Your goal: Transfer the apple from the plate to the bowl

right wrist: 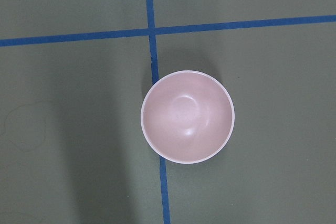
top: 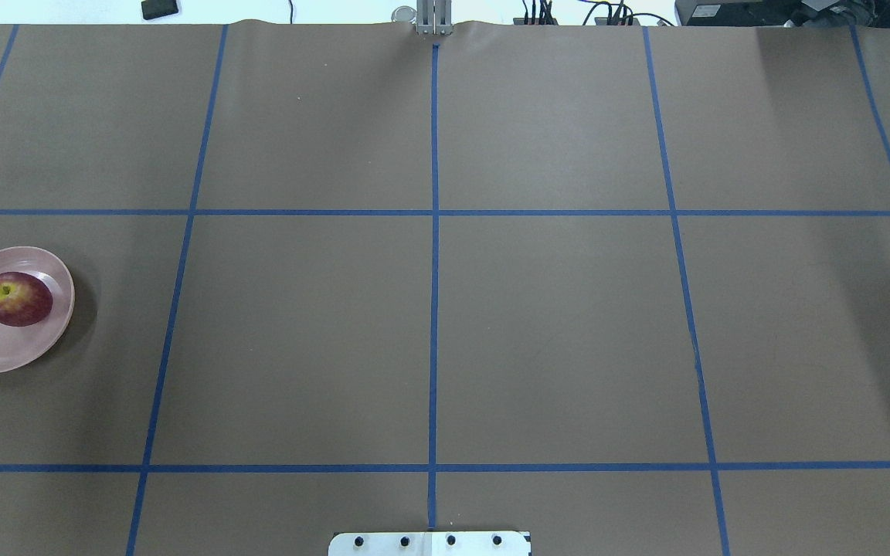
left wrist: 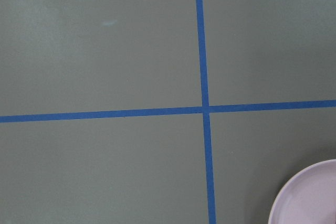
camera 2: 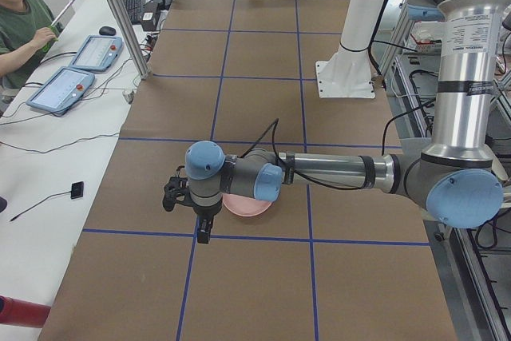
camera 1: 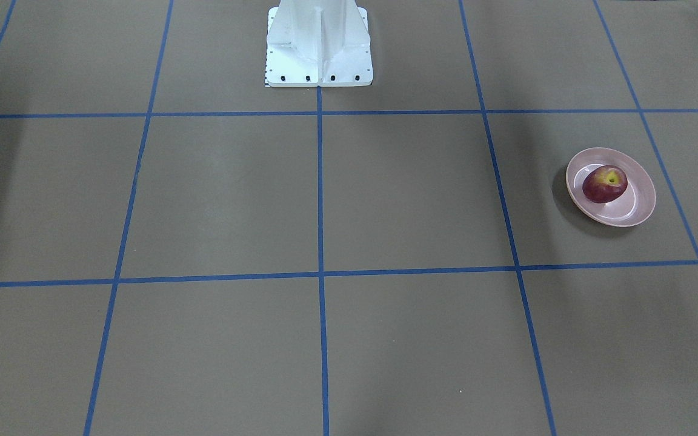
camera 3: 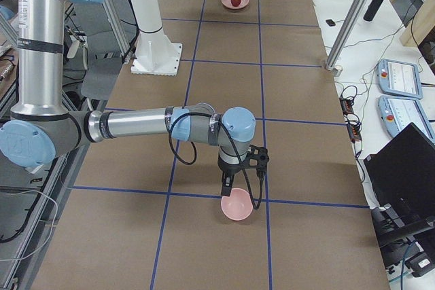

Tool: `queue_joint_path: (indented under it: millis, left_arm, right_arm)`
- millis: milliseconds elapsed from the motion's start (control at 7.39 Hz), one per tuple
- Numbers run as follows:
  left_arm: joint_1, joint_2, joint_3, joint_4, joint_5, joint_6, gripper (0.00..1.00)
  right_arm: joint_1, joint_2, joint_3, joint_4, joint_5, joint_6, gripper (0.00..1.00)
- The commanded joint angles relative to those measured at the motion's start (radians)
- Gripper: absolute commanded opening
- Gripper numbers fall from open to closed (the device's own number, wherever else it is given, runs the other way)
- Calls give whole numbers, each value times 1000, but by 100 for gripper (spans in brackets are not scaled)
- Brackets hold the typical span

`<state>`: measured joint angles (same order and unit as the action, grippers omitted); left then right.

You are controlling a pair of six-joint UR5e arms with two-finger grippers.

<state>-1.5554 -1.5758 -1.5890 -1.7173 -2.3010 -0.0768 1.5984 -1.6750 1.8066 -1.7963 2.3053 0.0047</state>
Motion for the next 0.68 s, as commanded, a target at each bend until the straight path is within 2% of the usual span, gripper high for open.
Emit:
queue_joint_path:
  millis: [0,541]
  left_arm:
    - [1,0,0,1,2,0,98]
    - [1,8,4,1,3,3,98]
  right_arm:
    - [0,1,-1,1,5,-9,100]
    - [0,3,0,2,3,-5,100]
